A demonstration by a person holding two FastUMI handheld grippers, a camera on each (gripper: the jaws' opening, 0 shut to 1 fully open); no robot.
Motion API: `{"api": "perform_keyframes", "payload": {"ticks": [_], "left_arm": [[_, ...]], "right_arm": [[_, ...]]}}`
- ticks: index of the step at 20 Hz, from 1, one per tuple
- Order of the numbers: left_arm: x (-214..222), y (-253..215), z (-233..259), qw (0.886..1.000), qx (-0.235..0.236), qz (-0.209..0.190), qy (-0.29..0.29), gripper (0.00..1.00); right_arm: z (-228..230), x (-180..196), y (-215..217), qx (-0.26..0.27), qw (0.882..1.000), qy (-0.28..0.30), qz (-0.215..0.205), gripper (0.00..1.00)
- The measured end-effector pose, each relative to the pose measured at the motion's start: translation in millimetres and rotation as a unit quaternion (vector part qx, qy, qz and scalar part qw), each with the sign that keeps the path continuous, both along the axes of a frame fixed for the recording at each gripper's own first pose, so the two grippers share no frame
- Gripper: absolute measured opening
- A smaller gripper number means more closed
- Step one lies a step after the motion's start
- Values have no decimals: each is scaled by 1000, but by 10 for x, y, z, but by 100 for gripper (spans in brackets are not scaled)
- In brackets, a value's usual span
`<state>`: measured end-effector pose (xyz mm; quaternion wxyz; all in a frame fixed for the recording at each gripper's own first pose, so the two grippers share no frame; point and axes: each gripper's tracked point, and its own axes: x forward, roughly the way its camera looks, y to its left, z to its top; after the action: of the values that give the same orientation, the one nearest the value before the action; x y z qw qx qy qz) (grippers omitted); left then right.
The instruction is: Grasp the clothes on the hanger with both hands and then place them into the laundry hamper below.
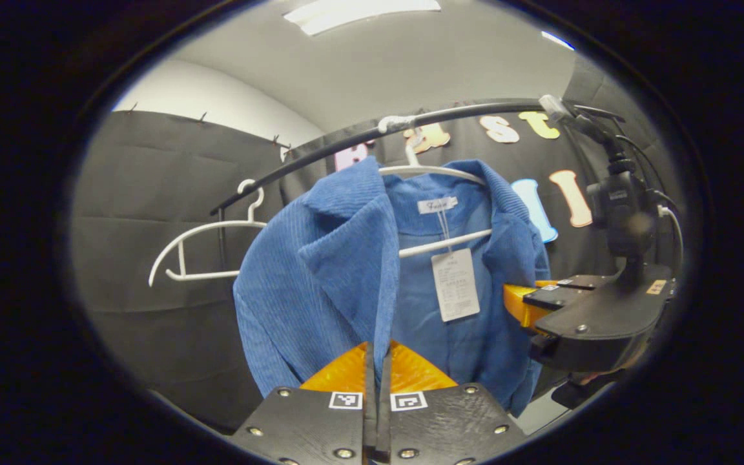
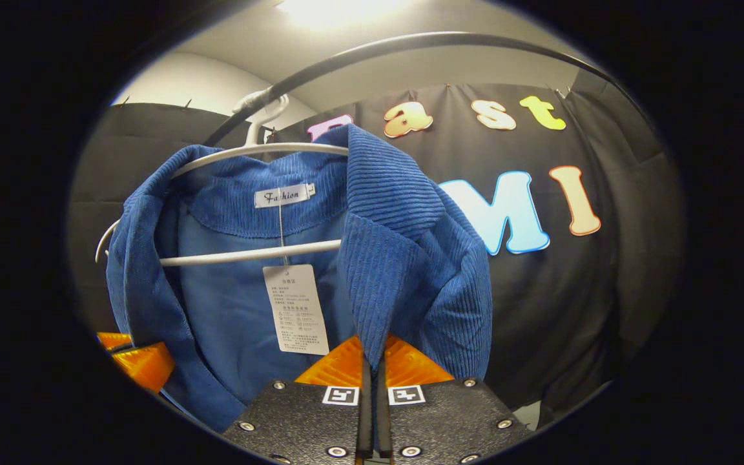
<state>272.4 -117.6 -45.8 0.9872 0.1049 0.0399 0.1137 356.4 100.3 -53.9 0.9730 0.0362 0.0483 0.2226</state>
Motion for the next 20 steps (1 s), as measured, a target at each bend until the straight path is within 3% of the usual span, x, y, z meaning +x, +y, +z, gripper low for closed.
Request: {"api": "perform_keyframes", "payload": {"ticks": [1,3,8,10,12,17,20], "left_arm": [[-35,-24,137,1000,15,-5,-13,1],[-89,-98,391,999,27,-19,-35,6],[-171,-195,757,998,18,-33,-52,5],[-155,-146,627,999,8,-26,-35,1],[-80,-195,440,999,-25,-37,-15,6],[59,-117,170,999,-46,-21,13,62],[216,-33,-62,998,-51,-5,43,80]], "right_arm": [[75,-10,-17,5,1000,-8,-3,2],[257,-15,-79,10,999,-29,-14,2],[866,-71,-166,45,996,-79,-24,2],[1053,-87,-231,61,994,-92,-28,2],[1098,-85,-269,70,993,-94,-31,2],[1006,-116,-319,58,994,-84,-37,2],[982,-97,-302,57,995,-78,-38,2]]}}
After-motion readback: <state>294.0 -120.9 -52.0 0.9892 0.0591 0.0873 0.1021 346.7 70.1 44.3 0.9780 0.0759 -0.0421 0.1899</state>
